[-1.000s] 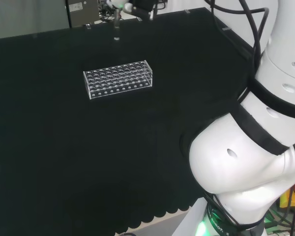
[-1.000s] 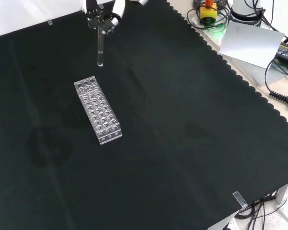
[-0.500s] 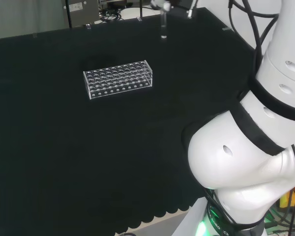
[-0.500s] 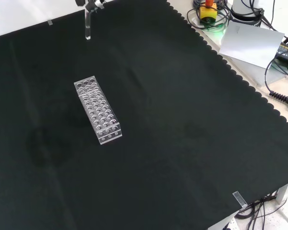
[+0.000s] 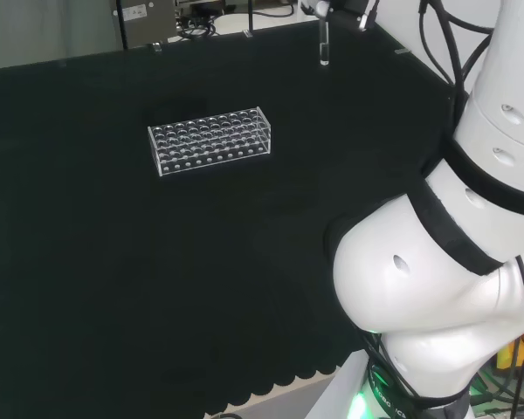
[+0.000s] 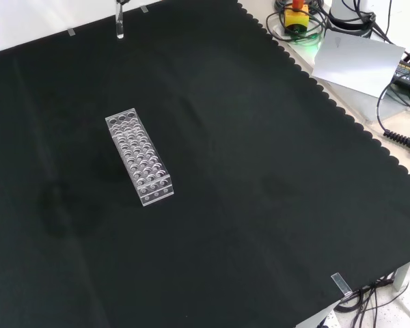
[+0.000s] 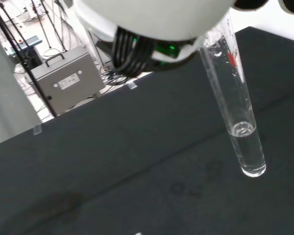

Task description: Shake the test tube.

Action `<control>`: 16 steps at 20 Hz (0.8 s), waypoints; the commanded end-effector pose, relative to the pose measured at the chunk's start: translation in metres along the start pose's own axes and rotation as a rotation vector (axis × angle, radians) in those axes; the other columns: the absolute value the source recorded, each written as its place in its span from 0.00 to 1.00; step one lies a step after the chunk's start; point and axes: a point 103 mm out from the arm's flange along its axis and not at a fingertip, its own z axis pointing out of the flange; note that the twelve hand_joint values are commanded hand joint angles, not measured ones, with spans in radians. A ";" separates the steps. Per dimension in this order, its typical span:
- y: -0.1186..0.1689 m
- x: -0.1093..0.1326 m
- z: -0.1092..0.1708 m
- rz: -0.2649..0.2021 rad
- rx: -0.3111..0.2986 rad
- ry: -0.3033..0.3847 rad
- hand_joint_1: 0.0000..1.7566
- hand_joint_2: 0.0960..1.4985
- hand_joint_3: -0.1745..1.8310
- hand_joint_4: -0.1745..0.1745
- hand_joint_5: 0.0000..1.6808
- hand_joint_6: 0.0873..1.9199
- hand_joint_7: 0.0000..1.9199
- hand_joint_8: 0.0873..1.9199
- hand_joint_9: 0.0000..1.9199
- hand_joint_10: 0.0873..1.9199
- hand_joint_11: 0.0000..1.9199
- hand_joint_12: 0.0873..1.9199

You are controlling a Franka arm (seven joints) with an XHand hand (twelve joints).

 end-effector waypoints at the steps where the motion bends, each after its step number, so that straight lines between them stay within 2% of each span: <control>1: -0.012 0.048 0.017 -0.080 0.046 0.068 0.70 0.36 0.42 0.00 0.86 0.15 0.96 0.14 0.92 0.11 0.71 0.41; 5: -0.029 0.091 0.030 -0.147 0.095 0.140 0.70 0.36 0.42 0.00 0.86 0.15 0.96 0.14 0.92 0.11 0.71 0.41; 10: -0.055 0.149 0.040 -0.286 0.171 0.221 0.70 0.36 0.42 0.00 0.86 0.15 0.96 0.14 0.92 0.11 0.71 0.41; 13: -0.065 0.174 0.041 -0.327 0.198 0.265 0.70 0.36 0.42 0.00 0.86 0.15 0.96 0.14 0.92 0.11 0.71 0.41; 16: -0.067 0.185 0.039 -0.348 0.200 0.270 0.70 0.36 0.42 0.00 0.86 0.15 0.96 0.14 0.92 0.11 0.71 0.41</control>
